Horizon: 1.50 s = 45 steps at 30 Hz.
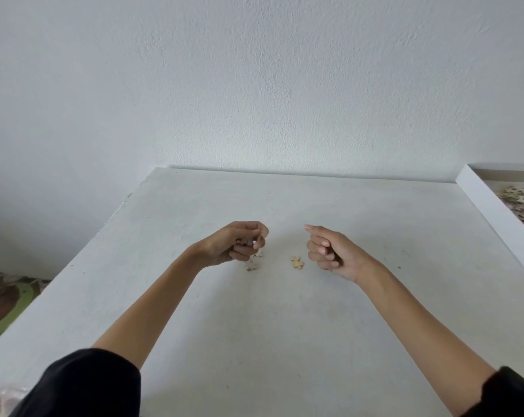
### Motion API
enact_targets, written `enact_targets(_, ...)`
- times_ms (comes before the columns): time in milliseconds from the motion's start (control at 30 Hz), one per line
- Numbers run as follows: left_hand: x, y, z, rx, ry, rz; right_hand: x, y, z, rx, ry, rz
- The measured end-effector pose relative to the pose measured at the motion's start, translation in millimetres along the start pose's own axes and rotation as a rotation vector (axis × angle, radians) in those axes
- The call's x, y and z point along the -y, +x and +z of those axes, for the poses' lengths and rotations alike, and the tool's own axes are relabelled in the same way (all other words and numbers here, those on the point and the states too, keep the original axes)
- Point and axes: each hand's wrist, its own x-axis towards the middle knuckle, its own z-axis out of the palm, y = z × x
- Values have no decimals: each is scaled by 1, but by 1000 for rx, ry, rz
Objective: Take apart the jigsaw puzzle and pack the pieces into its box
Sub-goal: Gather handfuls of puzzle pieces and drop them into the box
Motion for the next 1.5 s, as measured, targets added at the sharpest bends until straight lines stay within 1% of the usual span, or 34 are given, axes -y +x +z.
enact_targets(100, -3, -1, -2, -98, -228, -28, -3, -4, 1, 55, 115, 47)
enact_targets(133, -3, -1, -3, -152, -232, -34, -3, -6, 2, 36, 90, 27)
enact_targets(167, -3, -3, -2, -213, -180, -32, -5, -7, 1, -7, -8, -19)
enact_targets(233, -3, -5, -1, -344, 80, 17, -9, -9, 0, -126, -381, -159)
enact_targets(300, -2, -7, 0, -420, 438, 77, -11, -9, -1, -238, -771, -327)
enact_targets(367, 2, -8, 0, -437, 731, 109, -14, -10, -2, -238, -994, -403)
enact_targets(433, 6, -9, -1, -434, 894, 133, -16, -10, -1, -226, -1119, -364)
enact_targets(567, 12, -11, -2, -401, 1003, 163, -17, -9, 1, -277, -1174, -371)
enact_targets(667, 15, -11, -3, -422, 1089, 155, -11, -6, 2, -194, -1213, -374)
enact_targets(767, 14, -10, -1, -447, 1113, 178, -10, -6, 2, -102, -1095, -429)
enact_targets(867, 10, -6, 0, -428, 1130, 144, -17, -7, 3, -61, -874, -429)
enact_targets(1000, 8, -1, -2, -377, 1091, 45, -19, -9, 3, -141, -460, -358)
enact_targets(1100, 0, 3, -2, -291, 1109, -24, -15, -9, -2, -147, -162, -273)
enact_targets(1167, -3, 5, -3, -252, 1108, -34, -12, -9, -6, -210, 17, -220)
enact_targets(1200, -4, 6, -3, -244, 1102, -28, -10, -8, -9, -263, 57, -208)
enact_targets(1267, -1, 6, -3, -253, 1103, 1, -8, -8, -16, -347, 56, -202)
enact_targets(1400, 7, 3, -6, -320, 1029, 122, -4, -8, -25, -355, 23, -160)
enact_targets(1467, 9, 1, -7, -362, 982, 198, -4, -8, -26, -364, -61, -157)
enact_targets(1500, 9, 0, -6, -405, 967, 236, -5, -8, -26, -383, -150, -182)
